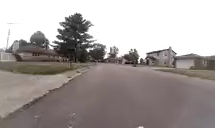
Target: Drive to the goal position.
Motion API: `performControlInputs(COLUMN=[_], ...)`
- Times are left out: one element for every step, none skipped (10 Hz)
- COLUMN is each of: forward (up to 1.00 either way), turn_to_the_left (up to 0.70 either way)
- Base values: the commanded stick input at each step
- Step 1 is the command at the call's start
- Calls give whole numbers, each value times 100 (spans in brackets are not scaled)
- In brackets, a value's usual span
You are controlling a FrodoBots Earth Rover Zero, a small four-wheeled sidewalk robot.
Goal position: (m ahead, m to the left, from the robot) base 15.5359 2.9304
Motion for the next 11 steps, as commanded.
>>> performControlInputs(forward=[70,70,70,70,70,70,70,70,70,70,70], turn_to_the_left=[1,1,1,1,1,1,1,1,1,1,1])
